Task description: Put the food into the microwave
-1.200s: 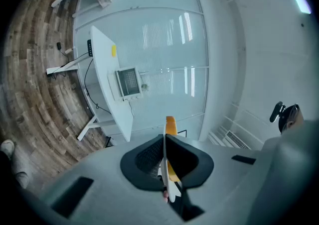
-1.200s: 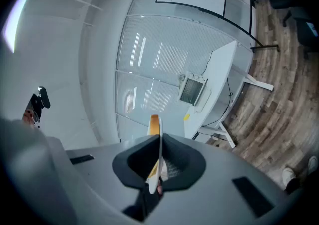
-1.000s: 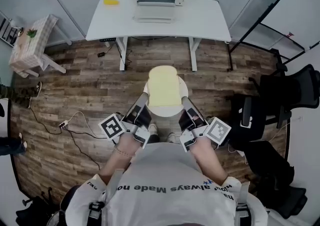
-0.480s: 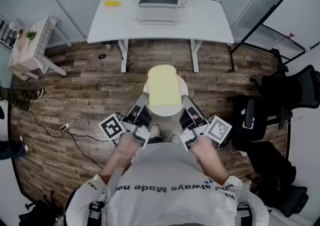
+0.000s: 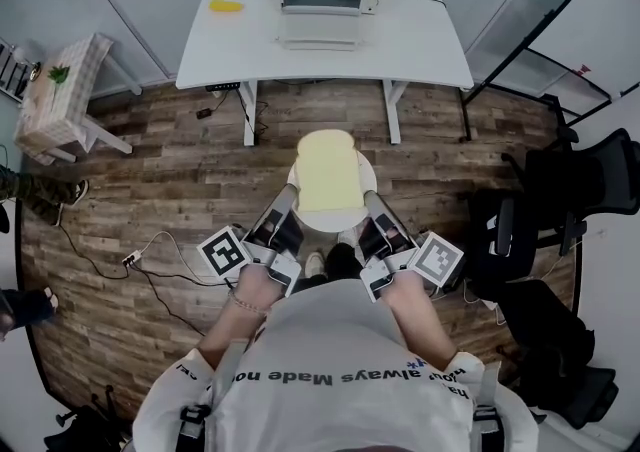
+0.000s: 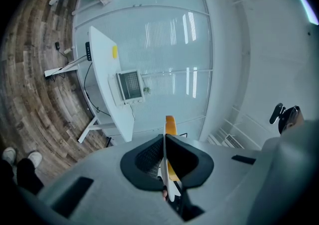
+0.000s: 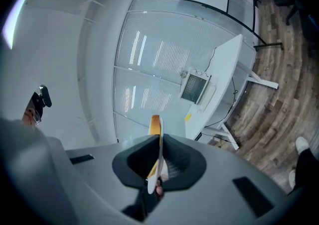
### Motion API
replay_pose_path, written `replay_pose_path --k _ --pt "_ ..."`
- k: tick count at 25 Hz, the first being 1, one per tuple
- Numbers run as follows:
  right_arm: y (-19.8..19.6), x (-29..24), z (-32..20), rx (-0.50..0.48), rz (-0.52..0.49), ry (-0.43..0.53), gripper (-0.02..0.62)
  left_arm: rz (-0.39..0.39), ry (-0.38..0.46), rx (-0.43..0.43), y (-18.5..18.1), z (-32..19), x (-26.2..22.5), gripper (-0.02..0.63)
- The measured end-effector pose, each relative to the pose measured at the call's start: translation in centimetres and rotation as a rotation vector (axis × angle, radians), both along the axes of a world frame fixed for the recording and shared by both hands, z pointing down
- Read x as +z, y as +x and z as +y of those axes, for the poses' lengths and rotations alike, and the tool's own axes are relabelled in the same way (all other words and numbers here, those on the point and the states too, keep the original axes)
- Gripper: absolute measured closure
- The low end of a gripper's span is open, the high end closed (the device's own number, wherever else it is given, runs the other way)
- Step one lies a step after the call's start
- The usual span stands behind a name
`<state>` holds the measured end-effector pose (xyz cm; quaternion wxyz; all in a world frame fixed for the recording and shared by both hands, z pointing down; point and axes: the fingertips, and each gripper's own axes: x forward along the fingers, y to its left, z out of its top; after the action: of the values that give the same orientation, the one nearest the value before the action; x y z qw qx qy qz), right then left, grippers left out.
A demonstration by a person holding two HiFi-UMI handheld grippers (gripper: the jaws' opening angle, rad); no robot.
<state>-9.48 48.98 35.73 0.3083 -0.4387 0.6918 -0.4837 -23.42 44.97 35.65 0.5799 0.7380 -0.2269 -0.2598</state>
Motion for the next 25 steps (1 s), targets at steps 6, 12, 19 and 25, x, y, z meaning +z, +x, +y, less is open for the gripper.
replay_pose_path --k 6,12,19,25 --pt "0.0 0.4 -2.3 -0.009 -0.005 -0.008 0.572 0.003 -0.007 -0.008 0.0 -2.2 0.4 0.588" --pt "1.2 0.4 -5.4 -0.016 -0.009 -0.004 0.572 0.0 -0.004 -0.014 1.1 -5.1 0.4 0.588" --pt "4.7 0.5 -10.8 -0.016 -0.013 -0.005 0.572 -0.002 -0.005 -0.014 4.6 -10.6 0.2 0.588" --pt "8.5 0.4 -15.2 -0.02 -0.03 -0.004 0.572 -0.013 0.0 -0.015 8.4 -14.9 0.0 0.588"
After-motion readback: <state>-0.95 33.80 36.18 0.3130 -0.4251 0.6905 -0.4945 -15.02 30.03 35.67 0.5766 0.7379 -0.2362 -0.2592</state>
